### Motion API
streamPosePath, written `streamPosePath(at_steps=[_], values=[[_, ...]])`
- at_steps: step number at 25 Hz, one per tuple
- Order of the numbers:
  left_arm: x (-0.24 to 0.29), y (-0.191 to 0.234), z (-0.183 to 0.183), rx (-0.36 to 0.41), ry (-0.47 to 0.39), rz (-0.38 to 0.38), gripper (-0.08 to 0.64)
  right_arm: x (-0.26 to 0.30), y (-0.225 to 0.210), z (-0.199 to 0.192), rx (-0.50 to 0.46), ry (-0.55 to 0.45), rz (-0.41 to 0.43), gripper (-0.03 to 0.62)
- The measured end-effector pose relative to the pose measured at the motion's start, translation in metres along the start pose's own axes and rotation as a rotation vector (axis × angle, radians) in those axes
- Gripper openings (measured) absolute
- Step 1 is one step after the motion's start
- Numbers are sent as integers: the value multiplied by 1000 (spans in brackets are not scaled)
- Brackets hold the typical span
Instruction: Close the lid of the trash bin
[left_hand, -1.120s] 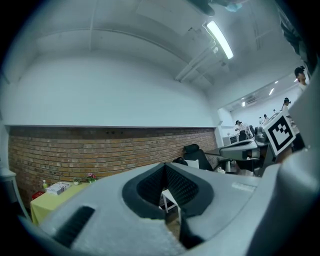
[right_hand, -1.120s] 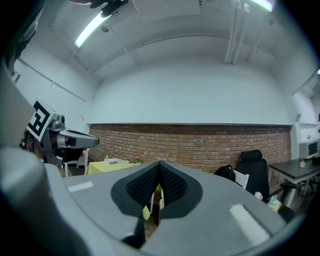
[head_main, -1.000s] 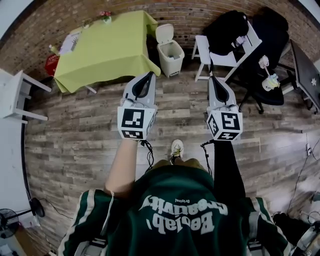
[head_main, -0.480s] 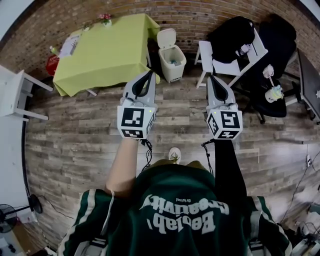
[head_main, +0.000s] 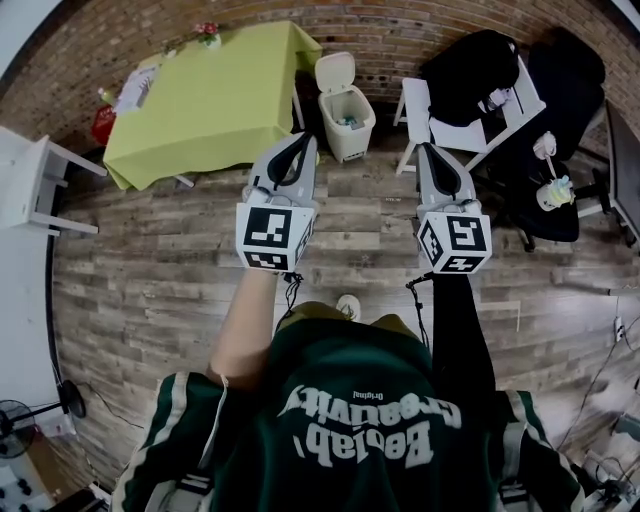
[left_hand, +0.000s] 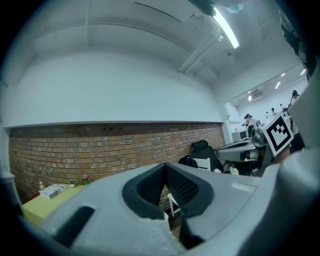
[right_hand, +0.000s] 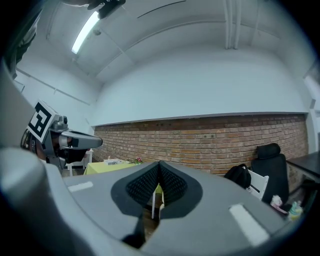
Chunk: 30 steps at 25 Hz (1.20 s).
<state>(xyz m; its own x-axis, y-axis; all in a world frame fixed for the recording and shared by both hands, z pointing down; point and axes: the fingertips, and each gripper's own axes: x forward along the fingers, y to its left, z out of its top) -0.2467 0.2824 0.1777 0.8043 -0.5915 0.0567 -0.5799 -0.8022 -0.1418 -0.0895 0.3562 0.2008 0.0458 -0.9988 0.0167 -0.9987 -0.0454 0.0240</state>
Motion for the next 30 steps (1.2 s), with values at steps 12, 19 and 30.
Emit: streamPosePath(at_steps=[12, 19, 30], values=[[14, 9, 7, 14, -9, 18, 8, 16, -11, 4, -10, -15, 18, 11], [33, 13, 0, 20, -8, 9, 8, 27, -20, -1, -20, -8, 15, 11], [89, 33, 3, 16, -40, -23, 8, 69, -52, -2, -23, 1, -19, 11]])
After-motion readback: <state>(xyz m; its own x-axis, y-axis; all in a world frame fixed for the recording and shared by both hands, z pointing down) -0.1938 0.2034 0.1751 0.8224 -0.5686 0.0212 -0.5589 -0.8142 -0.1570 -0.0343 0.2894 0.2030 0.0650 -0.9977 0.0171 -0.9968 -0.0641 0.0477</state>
